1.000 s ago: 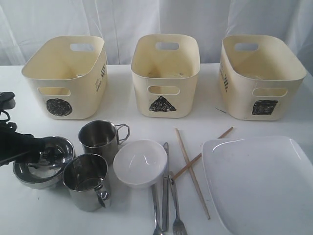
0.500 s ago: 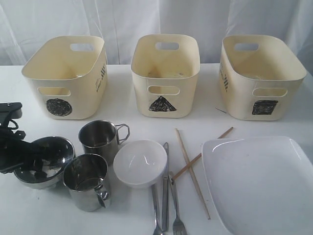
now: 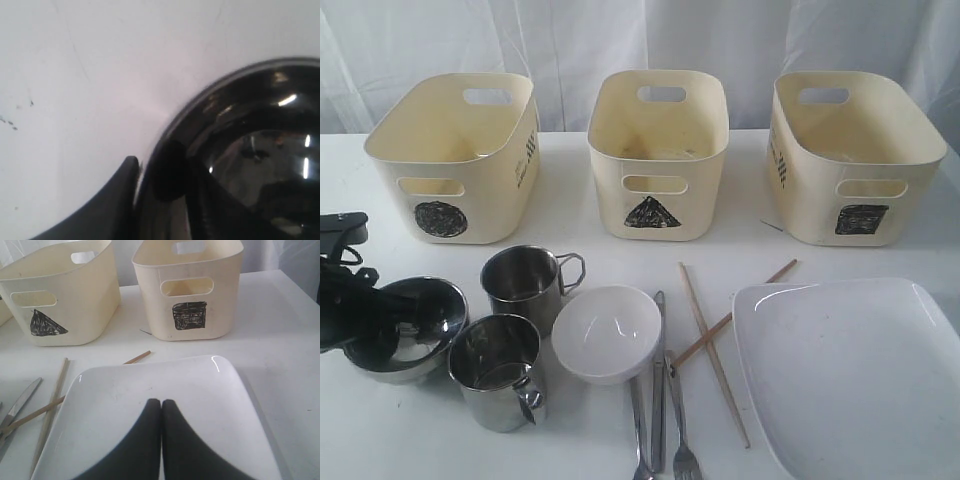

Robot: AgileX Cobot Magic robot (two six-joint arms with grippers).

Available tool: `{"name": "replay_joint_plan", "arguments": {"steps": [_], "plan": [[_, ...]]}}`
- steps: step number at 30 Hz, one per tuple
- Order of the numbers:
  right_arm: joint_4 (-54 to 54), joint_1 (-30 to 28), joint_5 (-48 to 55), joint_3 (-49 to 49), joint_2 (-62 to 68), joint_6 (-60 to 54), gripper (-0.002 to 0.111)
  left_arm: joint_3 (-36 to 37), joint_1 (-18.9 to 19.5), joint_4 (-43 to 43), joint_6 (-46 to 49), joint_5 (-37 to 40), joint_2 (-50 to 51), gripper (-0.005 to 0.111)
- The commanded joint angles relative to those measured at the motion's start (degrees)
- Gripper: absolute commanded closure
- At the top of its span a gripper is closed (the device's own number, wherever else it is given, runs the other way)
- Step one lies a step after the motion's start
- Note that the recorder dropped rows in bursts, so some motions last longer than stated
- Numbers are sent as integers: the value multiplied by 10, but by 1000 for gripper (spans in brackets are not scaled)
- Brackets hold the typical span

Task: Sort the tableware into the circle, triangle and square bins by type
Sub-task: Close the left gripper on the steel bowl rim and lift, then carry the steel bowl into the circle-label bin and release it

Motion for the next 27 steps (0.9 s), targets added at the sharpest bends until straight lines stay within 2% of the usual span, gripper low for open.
{"name": "replay_joint_plan", "arguments": {"steps": [1,2,8,21,27], "plan": [[0,0,-2,3,-2,2,108,5,1,6,0,18,3,100],[0,0,-2,3,-2,2,108,5,1,6,0,18,3,107],[0,0,-2,3,-2,2,108,5,1,6,0,31,-36,107],[0,0,-2,3,-2,2,108,3,1,24,28,78,-214,107],[0,0,-2,3,-2,2,108,-35,1,30,41,96,-242,107]]}}
